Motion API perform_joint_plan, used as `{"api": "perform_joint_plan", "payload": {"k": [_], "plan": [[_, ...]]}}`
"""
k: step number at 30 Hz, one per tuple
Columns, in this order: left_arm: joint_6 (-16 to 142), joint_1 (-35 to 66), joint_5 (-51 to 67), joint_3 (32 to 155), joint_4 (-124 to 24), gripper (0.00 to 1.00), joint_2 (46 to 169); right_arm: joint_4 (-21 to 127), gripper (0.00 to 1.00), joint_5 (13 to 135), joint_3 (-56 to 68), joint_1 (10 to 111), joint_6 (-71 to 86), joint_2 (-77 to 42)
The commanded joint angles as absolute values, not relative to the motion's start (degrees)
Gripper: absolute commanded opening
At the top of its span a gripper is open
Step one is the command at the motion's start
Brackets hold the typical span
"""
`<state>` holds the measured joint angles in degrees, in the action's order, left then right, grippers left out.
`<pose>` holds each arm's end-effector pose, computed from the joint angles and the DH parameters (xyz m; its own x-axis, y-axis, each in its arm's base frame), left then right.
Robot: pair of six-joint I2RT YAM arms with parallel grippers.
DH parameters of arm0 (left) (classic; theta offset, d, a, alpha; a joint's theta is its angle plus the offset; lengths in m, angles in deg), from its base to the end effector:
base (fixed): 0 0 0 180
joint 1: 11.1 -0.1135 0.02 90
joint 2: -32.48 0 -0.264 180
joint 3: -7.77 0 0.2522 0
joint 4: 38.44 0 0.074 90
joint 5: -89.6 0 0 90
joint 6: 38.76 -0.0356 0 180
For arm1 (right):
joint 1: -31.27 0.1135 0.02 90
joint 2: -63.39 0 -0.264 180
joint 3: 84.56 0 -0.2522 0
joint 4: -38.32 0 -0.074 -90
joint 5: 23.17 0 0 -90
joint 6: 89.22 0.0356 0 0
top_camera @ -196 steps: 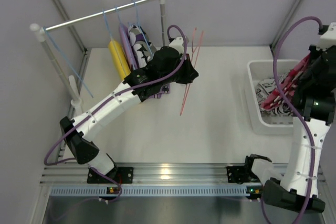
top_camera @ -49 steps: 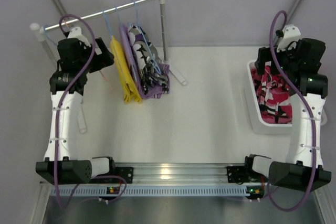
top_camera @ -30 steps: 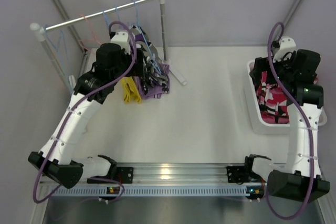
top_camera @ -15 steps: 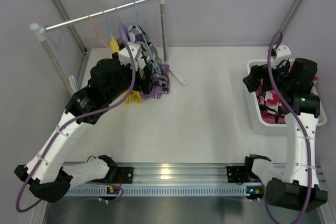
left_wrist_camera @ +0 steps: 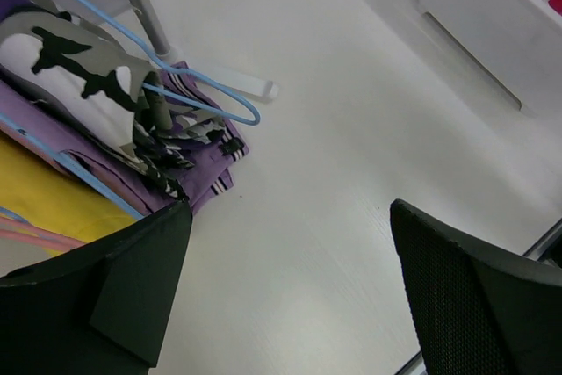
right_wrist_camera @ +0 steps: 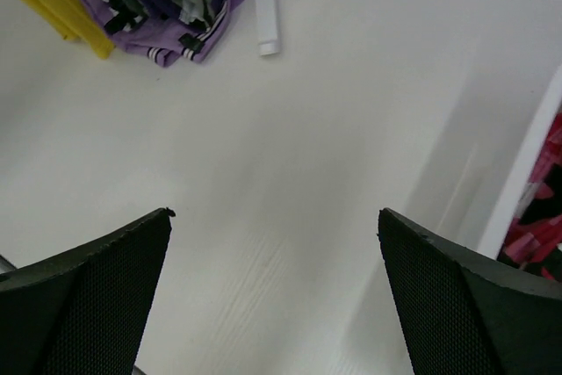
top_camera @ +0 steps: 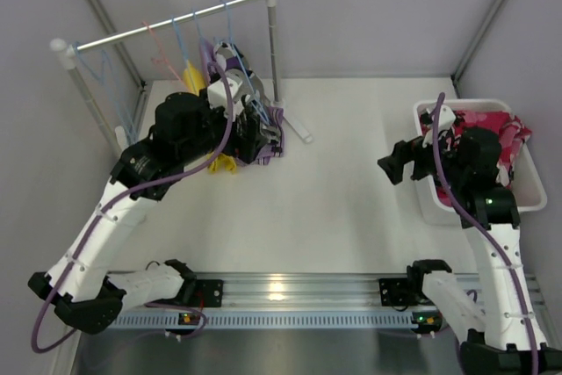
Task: Remove the trousers from the hanger
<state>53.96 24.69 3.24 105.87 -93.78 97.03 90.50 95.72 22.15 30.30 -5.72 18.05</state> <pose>0.1759 -0.1296 0.4506 -0.3307 0.1801 -0.9264 0.6165 0.7845 -0.0676 0.1534 0.0146 0.3763 -0.3595 -0.0930 -0.9285 -0.4694 0.8780 0.0938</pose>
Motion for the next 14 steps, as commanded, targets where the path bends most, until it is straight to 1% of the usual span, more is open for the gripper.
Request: {"api": "perform_joint_plan", "payload": {"k": [1, 7, 14], "plan": [[51.77, 22.91, 3.55, 110.30, -90.78, 0.99, 95.50, 84.26, 1.00, 91.96, 24.11, 35.40, -2.47, 20.32], [52.38, 18.70, 4.60, 109.52, -89.38, 0.99, 93.48, 83.11, 1.00, 91.97, 22.54, 35.23, -2.29, 19.63], [53.09, 16.76, 4.52, 108.98, -88.06, 0.99, 92.86, 82.85, 0.99, 91.53, 20.95, 35.49, -2.82, 18.83]]}}
